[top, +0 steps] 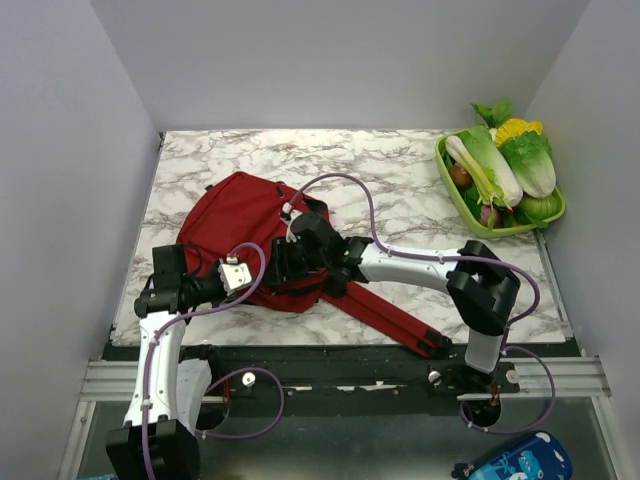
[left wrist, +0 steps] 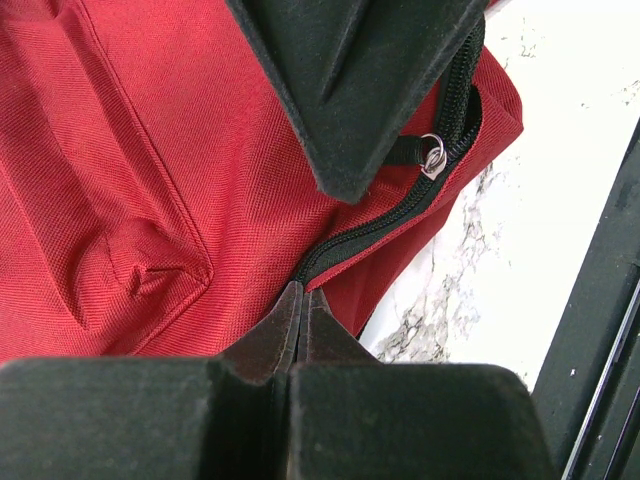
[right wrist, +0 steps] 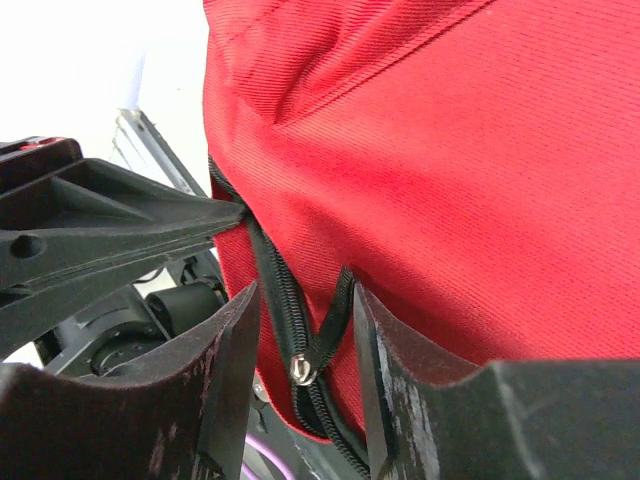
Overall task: Pack the student bag
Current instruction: Zip the student bag at the center of the board.
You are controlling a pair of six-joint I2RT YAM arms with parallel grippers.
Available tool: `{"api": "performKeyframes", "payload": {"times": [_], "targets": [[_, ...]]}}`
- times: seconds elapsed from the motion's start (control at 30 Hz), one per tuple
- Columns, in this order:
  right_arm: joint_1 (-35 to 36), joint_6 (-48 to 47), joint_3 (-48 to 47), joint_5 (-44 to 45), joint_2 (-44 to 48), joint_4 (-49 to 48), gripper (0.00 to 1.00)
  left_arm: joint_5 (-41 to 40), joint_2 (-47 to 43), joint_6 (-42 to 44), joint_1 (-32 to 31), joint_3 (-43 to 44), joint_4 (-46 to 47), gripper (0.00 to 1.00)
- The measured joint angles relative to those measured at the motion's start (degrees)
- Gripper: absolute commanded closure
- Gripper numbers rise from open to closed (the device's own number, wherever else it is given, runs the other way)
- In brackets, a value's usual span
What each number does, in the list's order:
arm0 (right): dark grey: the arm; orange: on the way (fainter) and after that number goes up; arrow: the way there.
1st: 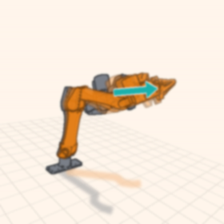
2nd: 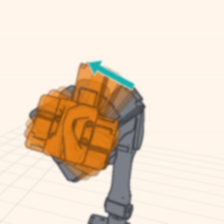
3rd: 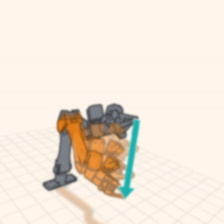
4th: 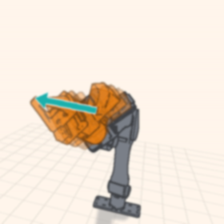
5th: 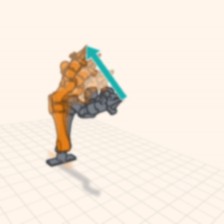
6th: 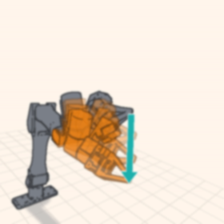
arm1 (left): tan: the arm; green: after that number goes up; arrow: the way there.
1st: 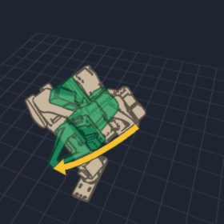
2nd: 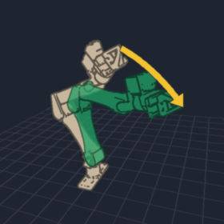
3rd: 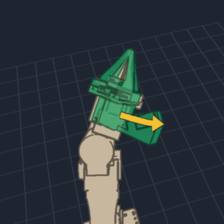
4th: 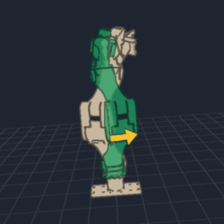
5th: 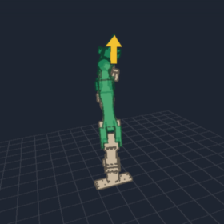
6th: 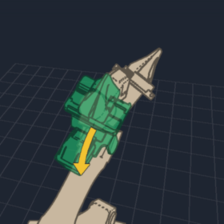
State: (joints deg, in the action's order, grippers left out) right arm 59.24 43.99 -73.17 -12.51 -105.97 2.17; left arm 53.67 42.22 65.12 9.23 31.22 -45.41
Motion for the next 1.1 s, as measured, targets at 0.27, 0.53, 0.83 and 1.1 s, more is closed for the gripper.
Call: {"api": "performKeyframes", "payload": {"times": [0.27, 0.53, 0.83, 1.1], "targets": [[0.1, 0.3, 1.3, -2.2, 0.4, -2.7, 0.53, 0.0, 0.0, 0.2, 0.0, 0.0, -0.1, 1.00], [0.7, -2.8, 2.6, -1.4, 1.9, -2.0, 0.55, 0.0, 0.0, 0.2, -0.2, 0.2, -0.1, 1.00], [3.7, -7.9, -0.7, 3.0, 0.2, 1.8, 0.64, -0.1, 0.0, 0.2, -0.3, 0.3, -0.2, 1.00], [4.2, -10.3, -3.1, 5.7, -1.3, 3.8, 0.99, -0.1, 0.1, 0.2, -0.3, 1.2, -0.3, 1.00]]}}
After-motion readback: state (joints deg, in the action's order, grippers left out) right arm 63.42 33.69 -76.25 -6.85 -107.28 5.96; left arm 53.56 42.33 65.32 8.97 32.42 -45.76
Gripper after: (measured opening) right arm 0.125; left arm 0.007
